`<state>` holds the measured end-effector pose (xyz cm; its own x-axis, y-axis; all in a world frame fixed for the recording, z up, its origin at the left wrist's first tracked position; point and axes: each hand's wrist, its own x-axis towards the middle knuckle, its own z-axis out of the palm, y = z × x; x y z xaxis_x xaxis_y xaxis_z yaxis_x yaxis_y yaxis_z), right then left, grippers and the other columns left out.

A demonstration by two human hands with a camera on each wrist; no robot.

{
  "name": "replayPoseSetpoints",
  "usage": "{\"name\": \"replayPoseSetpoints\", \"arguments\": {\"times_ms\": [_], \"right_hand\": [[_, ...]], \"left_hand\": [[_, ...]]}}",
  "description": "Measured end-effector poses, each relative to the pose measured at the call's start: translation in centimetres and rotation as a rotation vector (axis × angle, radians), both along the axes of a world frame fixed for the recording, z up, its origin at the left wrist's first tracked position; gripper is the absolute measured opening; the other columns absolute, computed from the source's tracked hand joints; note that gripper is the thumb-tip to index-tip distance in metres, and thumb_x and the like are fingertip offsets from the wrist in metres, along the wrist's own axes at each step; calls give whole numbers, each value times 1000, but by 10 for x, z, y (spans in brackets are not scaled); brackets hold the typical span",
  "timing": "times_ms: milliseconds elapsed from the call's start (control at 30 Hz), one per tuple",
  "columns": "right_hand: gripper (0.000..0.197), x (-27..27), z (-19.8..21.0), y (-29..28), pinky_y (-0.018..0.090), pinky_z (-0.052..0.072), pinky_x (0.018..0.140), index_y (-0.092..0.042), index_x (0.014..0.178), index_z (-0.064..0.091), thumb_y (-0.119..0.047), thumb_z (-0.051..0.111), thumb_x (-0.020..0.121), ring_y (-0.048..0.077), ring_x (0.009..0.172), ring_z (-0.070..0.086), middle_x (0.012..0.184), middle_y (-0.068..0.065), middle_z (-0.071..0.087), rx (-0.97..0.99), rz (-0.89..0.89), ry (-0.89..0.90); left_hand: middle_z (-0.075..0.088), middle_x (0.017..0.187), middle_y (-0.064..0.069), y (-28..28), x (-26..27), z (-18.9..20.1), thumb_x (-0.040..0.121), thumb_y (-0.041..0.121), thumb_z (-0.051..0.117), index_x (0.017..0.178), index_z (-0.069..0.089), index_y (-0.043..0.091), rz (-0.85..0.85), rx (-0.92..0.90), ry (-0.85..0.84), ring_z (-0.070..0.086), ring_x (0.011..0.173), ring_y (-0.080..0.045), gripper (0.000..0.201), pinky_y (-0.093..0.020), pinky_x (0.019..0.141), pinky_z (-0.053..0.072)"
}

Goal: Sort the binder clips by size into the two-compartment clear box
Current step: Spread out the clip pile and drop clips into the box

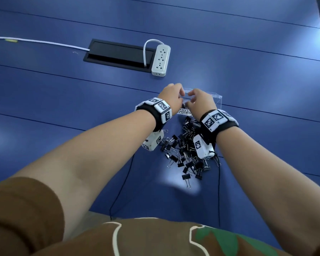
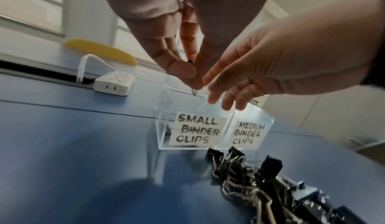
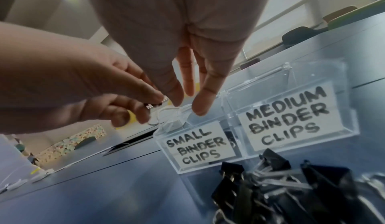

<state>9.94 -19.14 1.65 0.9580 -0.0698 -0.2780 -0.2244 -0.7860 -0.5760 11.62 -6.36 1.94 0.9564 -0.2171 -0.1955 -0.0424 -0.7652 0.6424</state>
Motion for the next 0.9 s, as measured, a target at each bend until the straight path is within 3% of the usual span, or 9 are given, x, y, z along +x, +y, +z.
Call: {"name": "replayPoseSetpoints", "arguments": {"times_ms": [133,267,400,567,733,900], "right_hand": [[22,-27,-2,-9,26,43,77,-12,107,59,-13,54,85,19,82,55,89,3,62,31,-37,-32],[21,-67,-14,-3,22,43,75,-15,97,65,-8,51,85,17,77,54,87,0,61,-28,140,50],[21,-93,-34,6,29,50,85,-15,102,66,-9,53,86,23,89,59,105,5,62,-85,315,112],[21,-91,-36,6,37,51,89,-14,102,65,-13,49,88,28,102,58,111,8,58,-178,320,160],[24,-86,-35,12,41,48,93,-15,107,61,-9,48,88,29,110,51,112,10,55,-168,332,101],[35,-82,-39,26,43,44,95,-15,122,56,-7,47,90,30,123,39,120,13,49,-265,465,156]], "left_hand": [[55,110,-13,-10,0,-4,87,5,49,99,57,9,-77,58,14,58,94,-31,16,-40,88,49],[53,114,-12,-2,-6,-9,87,4,48,105,58,10,-89,37,12,55,90,-26,21,-34,87,48],[54,103,-7,18,-19,-11,86,3,48,98,61,12,-67,20,-15,54,83,-22,19,-28,76,45],[59,100,-2,50,-43,-25,86,7,50,93,64,16,-78,126,91,59,88,-21,18,-30,78,49],[53,107,-4,61,-70,-48,88,15,57,110,63,19,-86,169,169,59,95,-24,23,-37,90,51],[48,119,-10,58,-79,-61,89,14,58,119,59,16,-75,220,187,59,97,-30,30,-38,88,51]]}}
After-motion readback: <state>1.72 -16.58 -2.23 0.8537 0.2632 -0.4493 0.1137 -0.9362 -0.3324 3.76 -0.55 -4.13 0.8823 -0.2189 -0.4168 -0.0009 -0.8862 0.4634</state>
